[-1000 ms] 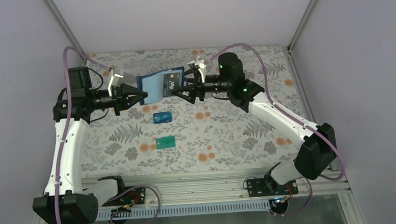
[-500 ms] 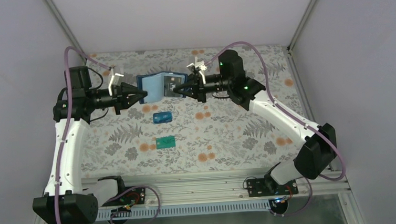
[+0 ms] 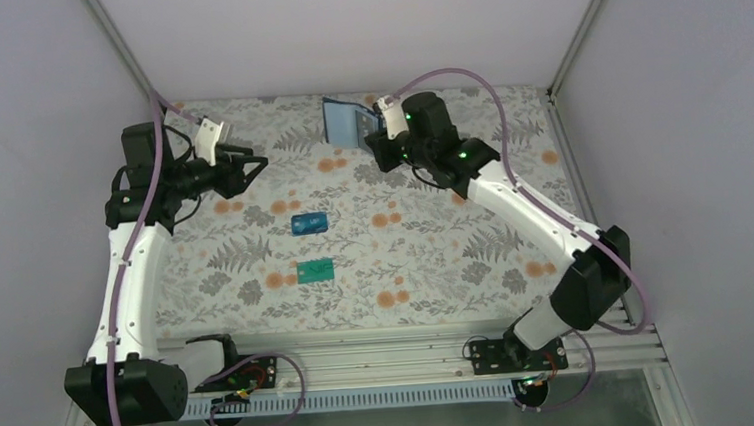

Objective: Take the credit cards out of the card holder

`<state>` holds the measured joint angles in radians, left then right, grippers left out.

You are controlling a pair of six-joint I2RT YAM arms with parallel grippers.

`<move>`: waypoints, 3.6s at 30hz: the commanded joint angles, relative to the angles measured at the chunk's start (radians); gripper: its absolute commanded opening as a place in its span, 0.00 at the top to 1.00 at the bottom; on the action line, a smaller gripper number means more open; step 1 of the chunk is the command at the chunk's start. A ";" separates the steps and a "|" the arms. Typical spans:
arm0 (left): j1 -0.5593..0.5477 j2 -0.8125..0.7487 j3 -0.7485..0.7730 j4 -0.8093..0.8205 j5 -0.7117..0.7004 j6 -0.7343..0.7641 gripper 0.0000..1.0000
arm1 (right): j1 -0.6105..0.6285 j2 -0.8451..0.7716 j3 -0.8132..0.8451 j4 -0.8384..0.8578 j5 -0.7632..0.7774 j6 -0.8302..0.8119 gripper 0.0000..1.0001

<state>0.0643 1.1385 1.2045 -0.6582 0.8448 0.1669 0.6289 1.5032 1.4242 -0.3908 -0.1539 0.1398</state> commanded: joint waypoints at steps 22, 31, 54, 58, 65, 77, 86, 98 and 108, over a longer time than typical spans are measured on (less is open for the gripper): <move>-0.040 -0.004 -0.051 0.055 0.223 -0.013 0.80 | 0.231 0.184 0.172 0.093 -0.256 -0.021 0.96; -0.040 -0.005 -0.052 0.058 0.243 -0.013 0.80 | 0.223 0.109 0.111 0.176 -0.404 -0.036 0.96; -0.039 -0.016 -0.037 0.026 0.363 0.023 0.87 | 0.190 0.040 0.062 0.238 -0.627 -0.081 0.96; -0.047 -0.018 -0.028 0.008 0.409 0.043 0.92 | 0.192 0.079 0.086 0.242 -0.622 -0.071 0.96; -0.068 -0.015 -0.009 -0.020 0.470 0.078 0.92 | 0.199 0.137 0.136 0.250 -0.616 -0.057 0.96; -0.057 -0.029 0.028 -0.117 0.597 0.184 0.98 | 0.178 0.094 0.090 0.248 -0.589 -0.088 0.87; -0.053 -0.028 0.056 -0.171 0.652 0.230 0.85 | 0.170 0.081 0.097 0.233 -0.632 -0.100 0.91; -0.093 -0.016 0.069 -0.126 0.588 0.173 0.80 | 0.192 0.141 0.155 0.244 -0.657 -0.078 0.94; -0.090 -0.008 0.094 -0.116 0.605 0.147 0.97 | 0.193 0.095 0.111 0.251 -0.706 -0.123 0.93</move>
<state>0.0177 1.1271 1.2690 -0.7849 1.3483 0.3241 0.7856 1.6016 1.5295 -0.2153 -0.8326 0.0368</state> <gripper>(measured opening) 0.058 0.108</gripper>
